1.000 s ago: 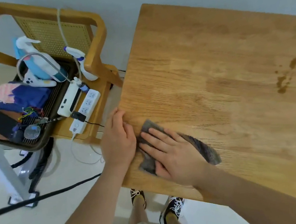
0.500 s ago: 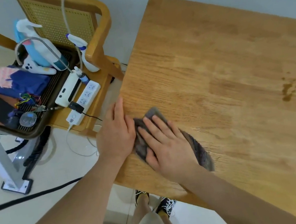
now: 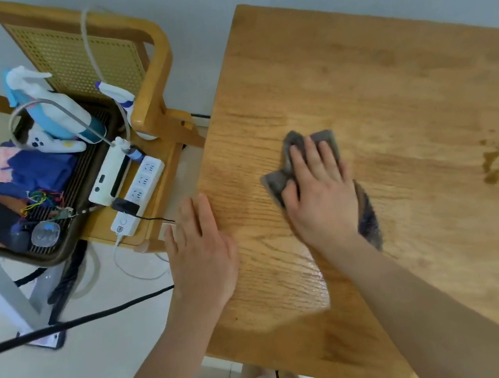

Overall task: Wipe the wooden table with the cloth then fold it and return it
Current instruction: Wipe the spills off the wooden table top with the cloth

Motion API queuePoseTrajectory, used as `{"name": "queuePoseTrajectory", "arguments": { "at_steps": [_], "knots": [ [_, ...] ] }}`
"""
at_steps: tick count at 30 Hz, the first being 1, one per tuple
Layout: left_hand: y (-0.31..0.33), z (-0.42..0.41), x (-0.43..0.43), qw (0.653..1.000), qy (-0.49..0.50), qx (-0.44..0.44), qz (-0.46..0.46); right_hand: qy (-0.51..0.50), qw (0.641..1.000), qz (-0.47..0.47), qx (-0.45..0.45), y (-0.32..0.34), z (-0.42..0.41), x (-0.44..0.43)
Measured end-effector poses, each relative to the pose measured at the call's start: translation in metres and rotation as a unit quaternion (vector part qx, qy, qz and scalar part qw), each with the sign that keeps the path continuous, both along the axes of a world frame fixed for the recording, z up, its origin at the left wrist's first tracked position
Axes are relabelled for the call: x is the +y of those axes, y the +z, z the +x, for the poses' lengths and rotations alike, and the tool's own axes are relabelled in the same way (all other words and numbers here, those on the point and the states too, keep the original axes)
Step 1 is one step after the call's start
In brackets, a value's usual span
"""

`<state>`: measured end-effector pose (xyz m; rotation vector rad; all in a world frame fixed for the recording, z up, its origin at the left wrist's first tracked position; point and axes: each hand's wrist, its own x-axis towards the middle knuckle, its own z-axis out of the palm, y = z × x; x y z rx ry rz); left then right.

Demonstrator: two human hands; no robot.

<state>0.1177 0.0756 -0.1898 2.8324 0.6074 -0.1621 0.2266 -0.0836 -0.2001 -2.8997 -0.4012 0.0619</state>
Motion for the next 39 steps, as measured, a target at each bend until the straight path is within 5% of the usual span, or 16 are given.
{"name": "queuePoseTrajectory", "arguments": {
  "at_steps": [8,15,22,26,32,39],
  "knots": [
    [0.000,0.079,-0.039,0.992,-0.124,0.026,-0.009,0.081,0.996,0.024,0.007,0.003,0.056,-0.016],
    [-0.004,0.081,-0.039,0.993,-0.114,0.029,-0.016,-0.114,0.993,0.014,0.001,0.001,0.140,-0.038],
    [-0.001,0.081,-0.039,0.993,-0.116,0.027,-0.006,0.105,0.994,0.016,0.013,0.007,0.006,-0.042],
    [0.000,0.085,-0.039,0.993,-0.117,0.023,0.005,0.303,0.952,-0.006,0.038,0.006,0.061,-0.084],
    [-0.003,0.081,-0.042,0.994,-0.110,0.017,0.022,0.006,1.000,-0.009,0.014,0.004,0.128,-0.068],
    [0.003,0.092,-0.060,0.997,-0.072,0.022,0.027,0.251,0.967,0.011,0.045,0.008,-0.011,-0.102]
  ]
}}
